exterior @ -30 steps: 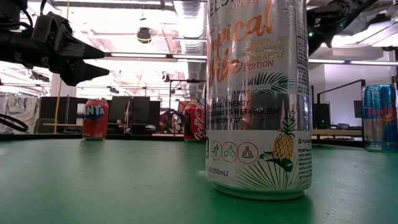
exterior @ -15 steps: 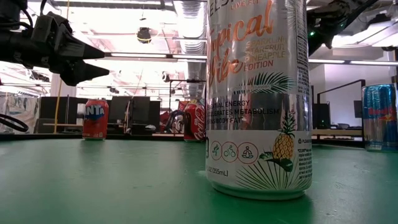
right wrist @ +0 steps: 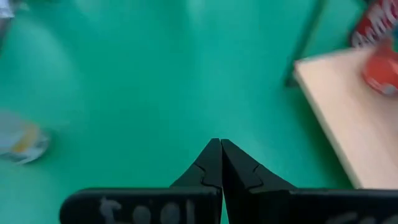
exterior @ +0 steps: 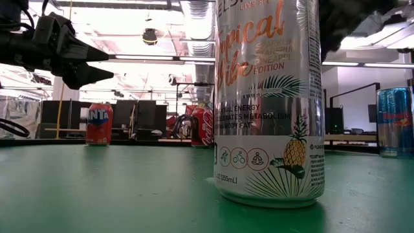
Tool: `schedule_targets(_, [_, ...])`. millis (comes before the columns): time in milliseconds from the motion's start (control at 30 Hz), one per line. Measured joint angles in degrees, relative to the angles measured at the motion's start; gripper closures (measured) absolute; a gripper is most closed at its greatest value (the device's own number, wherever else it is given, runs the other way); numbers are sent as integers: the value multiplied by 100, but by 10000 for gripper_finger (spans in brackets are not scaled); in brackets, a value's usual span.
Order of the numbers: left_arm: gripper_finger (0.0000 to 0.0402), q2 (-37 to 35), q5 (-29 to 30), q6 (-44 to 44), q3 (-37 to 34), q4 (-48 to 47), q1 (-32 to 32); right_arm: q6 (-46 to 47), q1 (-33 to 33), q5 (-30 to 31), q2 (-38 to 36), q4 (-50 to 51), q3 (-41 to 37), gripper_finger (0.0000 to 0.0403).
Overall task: Place canned beverage on shelf
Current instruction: Move the bottom blue soda can to the middle left of the table
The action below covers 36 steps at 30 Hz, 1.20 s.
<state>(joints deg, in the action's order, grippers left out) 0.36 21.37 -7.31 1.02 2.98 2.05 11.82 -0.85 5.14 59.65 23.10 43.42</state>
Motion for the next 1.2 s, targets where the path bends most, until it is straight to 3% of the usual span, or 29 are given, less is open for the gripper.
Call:
schedule_targets(233, [24,1,0,0,0,0,0,-89,-1406,1226,-250,-436,0,380])
schedule_targets(400, [24,0,0,0,0,0,0,-203,-2032,1416,-226,-907,0,380])
schedule_targets(600, [24,0,12,-17,0,3,1,366,-2829,1451,-247,-890,0,380])
schedule_targets(733, [24,2,-163,-1338,-2,65,2,840,-3331,1478,-242,-842,0,380])
schedule_targets(933, [24,2,63,-2938,-2,53,0,1109,-3992,2395,-224,-814,0,380])
schedule_targets(1067, [24,2,-748,-3230,-4,443,4,1085,-4239,3028,-224,-814,0,380])
schedule_targets(1200, [24,188,-1732,-3160,283,684,212,1083,-4281,3131,-224,-816,0,380])
